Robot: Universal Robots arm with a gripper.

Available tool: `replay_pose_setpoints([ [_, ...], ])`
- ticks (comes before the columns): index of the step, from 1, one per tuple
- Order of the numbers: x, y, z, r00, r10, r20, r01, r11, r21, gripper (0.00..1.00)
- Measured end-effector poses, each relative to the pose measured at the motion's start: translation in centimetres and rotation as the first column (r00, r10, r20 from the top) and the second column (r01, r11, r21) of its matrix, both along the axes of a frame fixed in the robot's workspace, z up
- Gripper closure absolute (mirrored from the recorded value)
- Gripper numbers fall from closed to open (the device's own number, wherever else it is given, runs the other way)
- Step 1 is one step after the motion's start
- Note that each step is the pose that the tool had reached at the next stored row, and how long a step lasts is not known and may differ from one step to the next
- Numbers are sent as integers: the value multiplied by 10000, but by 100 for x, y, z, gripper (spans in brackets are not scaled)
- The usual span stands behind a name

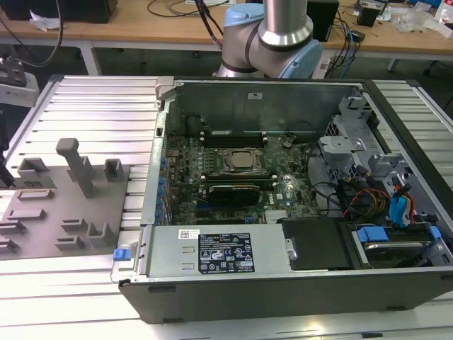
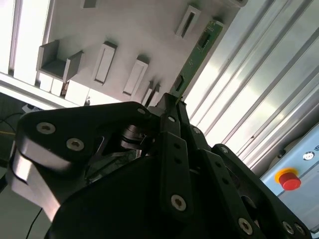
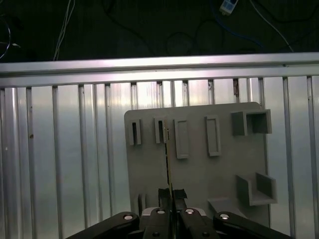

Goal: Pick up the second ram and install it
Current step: 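Pick up the second ram and move it above second insertion slot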

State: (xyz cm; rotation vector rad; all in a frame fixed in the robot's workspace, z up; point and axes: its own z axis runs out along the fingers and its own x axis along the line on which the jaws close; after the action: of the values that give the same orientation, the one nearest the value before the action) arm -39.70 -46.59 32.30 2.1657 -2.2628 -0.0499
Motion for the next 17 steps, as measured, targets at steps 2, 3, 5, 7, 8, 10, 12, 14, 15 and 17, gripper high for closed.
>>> replay_pose_setpoints([
  [2, 0, 0, 18, 10000, 0, 1, 0, 10000, 2, 87],
  [3, 0, 0, 23, 10000, 0, 1, 0, 10000, 2, 87],
  [5, 0, 0, 39, 10000, 0, 1, 0, 10000, 7, 87],
  [7, 0, 0, 48, 10000, 1, 1, -1, 10000, 8, 87],
  [8, 0, 0, 55, 10000, 1, 1, -1, 10000, 9, 87],
  [10, 0, 0, 63, 10000, 1, 1, -1, 10000, 11, 87],
  [12, 0, 0, 79, 10000, 0, 1, 0, 10000, 16, 87],
  [14, 0, 0, 96, 10000, 0, 1, 0, 10000, 18, 87],
  [15, 0, 0, 125, 10000, 0, 0, 0, 10000, 23, 87],
  [17, 0, 0, 166, 10000, 0, 2, 0, 10000, 30, 87],
])
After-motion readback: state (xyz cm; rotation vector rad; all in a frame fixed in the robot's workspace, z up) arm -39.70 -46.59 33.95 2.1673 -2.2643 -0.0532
